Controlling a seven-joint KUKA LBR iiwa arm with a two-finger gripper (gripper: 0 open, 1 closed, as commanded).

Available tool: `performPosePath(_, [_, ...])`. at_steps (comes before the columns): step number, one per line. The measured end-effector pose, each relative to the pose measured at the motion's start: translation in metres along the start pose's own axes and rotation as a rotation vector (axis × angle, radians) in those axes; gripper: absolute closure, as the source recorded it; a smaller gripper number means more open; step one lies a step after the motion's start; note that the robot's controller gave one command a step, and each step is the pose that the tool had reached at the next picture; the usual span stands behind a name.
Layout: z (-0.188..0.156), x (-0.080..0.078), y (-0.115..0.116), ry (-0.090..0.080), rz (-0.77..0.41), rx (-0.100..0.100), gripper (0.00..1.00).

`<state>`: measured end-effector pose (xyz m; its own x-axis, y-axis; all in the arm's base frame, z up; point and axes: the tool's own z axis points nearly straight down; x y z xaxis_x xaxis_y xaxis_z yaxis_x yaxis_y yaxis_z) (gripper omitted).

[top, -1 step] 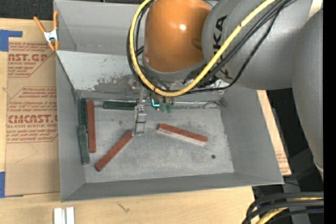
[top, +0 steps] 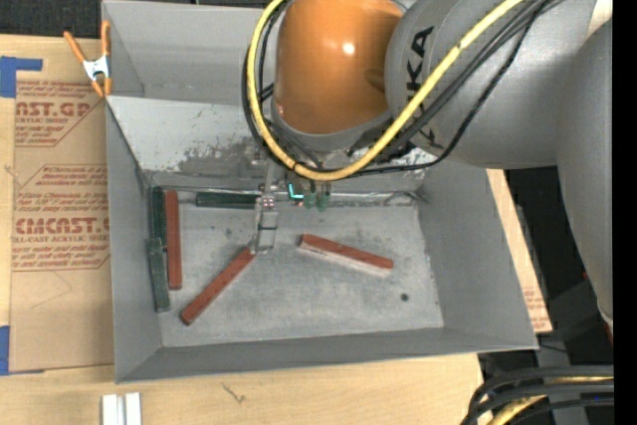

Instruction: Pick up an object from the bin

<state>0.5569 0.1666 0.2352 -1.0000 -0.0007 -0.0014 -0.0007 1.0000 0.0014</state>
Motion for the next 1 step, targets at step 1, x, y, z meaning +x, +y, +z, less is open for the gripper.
performPosePath(1, [0.0366,0.021,0.0104,-0.005,-0.075,0.0,0.0])
